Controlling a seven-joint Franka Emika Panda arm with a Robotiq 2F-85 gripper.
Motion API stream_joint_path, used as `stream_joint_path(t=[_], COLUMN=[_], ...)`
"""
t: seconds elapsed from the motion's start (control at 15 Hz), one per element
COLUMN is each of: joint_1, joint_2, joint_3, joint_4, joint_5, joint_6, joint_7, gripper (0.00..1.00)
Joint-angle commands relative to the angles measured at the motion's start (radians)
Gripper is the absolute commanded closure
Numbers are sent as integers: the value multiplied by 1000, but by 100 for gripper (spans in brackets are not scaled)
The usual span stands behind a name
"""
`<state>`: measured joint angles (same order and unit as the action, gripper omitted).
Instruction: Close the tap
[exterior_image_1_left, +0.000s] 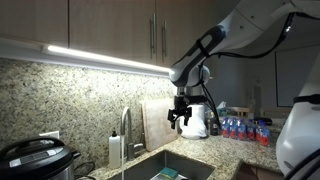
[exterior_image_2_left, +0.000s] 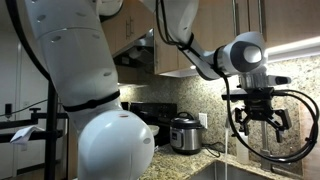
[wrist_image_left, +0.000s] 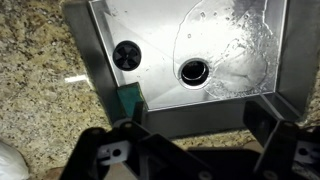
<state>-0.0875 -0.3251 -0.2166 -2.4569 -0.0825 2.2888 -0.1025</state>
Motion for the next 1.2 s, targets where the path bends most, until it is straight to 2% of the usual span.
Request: stream_joint_path(t=[0.0, 0.27, 0.4, 0.73, 0.8, 0.87, 1.13], joint_1=[-11, -21, -32, -37, -34, -30, -25], joint_2=[127, 223, 189, 209, 218, 253, 432], joint_3=[9, 17, 16, 21, 23, 19, 29], joint_4=[88, 142, 117, 122, 113, 108, 160], joint_5=[21, 21, 17, 5, -2, 21, 154], joint_6=[-15, -26, -29, -10, 14, 89, 300], joint_7=[-49, -25, 10, -1, -18, -40, -139], gripper=[0, 0, 0, 0, 0, 0, 0])
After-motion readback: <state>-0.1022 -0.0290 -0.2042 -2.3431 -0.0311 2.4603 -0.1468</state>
